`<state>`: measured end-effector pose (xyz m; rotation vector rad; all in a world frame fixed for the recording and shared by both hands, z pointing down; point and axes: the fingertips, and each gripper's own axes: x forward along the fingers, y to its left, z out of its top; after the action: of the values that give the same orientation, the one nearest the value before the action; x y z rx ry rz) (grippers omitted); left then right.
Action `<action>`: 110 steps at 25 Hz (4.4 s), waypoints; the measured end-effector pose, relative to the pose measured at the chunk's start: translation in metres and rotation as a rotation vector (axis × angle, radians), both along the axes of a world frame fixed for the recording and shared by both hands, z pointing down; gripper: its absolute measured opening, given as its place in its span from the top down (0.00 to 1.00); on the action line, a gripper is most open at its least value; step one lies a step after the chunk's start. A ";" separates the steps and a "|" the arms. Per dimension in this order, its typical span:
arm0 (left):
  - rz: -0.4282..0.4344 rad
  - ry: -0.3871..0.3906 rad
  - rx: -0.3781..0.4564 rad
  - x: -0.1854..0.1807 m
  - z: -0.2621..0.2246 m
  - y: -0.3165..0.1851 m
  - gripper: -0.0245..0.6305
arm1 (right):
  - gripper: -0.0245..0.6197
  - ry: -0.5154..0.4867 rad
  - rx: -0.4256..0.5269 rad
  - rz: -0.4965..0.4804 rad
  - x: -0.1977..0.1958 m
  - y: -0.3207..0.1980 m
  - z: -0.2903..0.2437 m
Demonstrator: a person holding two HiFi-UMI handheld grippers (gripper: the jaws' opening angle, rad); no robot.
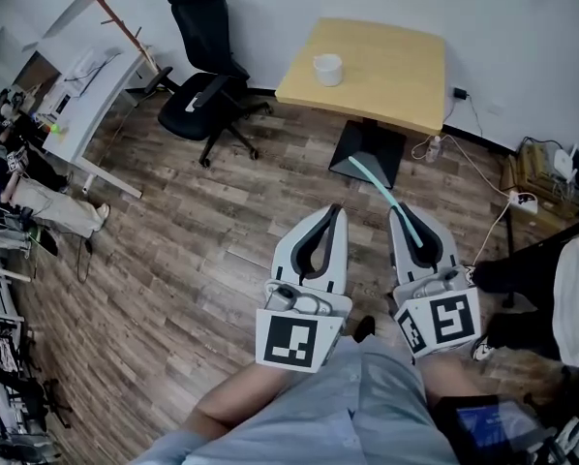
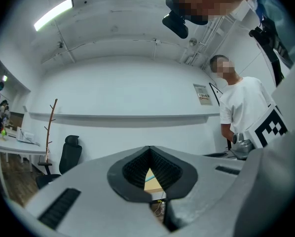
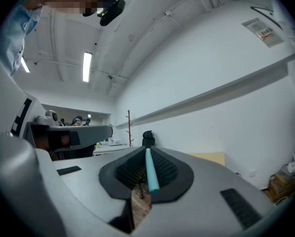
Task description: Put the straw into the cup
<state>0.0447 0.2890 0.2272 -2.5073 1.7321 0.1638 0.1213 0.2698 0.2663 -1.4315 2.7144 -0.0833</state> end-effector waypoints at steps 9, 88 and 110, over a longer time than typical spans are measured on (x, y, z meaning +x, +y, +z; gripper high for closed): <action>0.004 -0.003 -0.073 -0.026 0.031 -0.038 0.97 | 0.92 -0.009 -0.069 -0.001 -0.025 -0.036 0.028; -0.026 0.004 -0.158 -0.082 0.069 -0.527 0.97 | 0.92 -0.005 -0.103 -0.016 -0.072 -0.527 0.046; 0.082 0.064 -0.246 -0.120 0.105 -0.598 0.97 | 0.92 0.080 -0.221 0.066 -0.111 -0.564 0.090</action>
<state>-0.0751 -0.3088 0.3317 -2.7770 1.7728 0.0381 0.0100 -0.2942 0.3559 -1.6119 2.7921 -0.3389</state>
